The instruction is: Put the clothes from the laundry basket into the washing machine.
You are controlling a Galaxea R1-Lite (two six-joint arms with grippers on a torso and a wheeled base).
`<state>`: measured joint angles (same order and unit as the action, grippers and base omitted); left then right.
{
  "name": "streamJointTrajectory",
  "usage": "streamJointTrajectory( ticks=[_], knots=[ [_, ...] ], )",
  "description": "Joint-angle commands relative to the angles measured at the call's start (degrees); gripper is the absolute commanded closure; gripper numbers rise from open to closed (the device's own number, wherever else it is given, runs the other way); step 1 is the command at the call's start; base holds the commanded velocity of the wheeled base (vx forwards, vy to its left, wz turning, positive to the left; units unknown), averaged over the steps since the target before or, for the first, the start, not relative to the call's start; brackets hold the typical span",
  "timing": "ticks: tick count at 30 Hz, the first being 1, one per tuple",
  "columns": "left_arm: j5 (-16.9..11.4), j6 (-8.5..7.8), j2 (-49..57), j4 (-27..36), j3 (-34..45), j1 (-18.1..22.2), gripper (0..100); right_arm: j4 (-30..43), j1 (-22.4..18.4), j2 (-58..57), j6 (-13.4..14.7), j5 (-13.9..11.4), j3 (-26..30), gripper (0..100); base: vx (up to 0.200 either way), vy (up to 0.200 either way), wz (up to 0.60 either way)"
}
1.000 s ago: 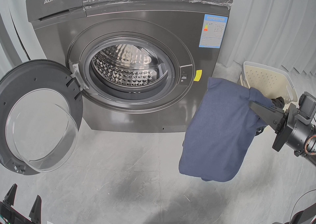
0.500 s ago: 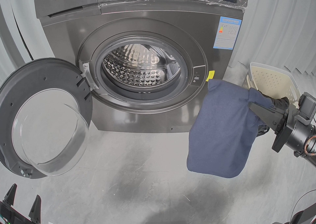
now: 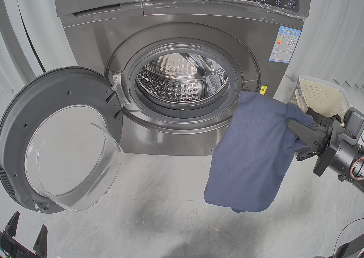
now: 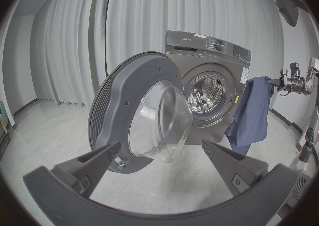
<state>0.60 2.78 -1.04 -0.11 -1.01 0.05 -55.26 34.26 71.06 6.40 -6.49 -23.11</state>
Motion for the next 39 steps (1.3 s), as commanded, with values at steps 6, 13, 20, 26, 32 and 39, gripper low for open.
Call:
streamJointTrajectory(
  ticks=[6,13,20,26,32,39],
  knots=[
    [0.0,0.03,0.9,-0.1,0.9,0.0,0,0.0,0.0,0.1,0.0,0.0,0.4,100,0.0,0.0,0.0],
    [0.2,-0.76,0.9,-0.1,1.0,0.0,0,-0.9,0.7,3.7,1.7,0.9,-0.6,100,0.0,0.0,0.0],
    [-0.1,-2.52,0.9,0.0,1.0,0.1,0,-1.0,5.6,8.7,4.8,4.6,-4.6,100,0.0,0.0,0.0],
    [-0.2,-2.6,0.9,0.1,1.0,-0.1,0,-3.3,6.4,12.3,7.4,6.7,-7.1,100,0.0,0.0,0.0],
    [-1.1,-4.98,1.0,-1.0,0.9,0.0,0,-8.4,6.5,17.8,7.6,6.9,-6.4,100,0.0,0.0,0.0],
    [-12.4,-5.68,-4.6,-2.7,-11.0,0.0,0,-15.5,8.7,24.7,7.2,9.7,-9.0,100,0.0,0.0,0.0]
  ],
)
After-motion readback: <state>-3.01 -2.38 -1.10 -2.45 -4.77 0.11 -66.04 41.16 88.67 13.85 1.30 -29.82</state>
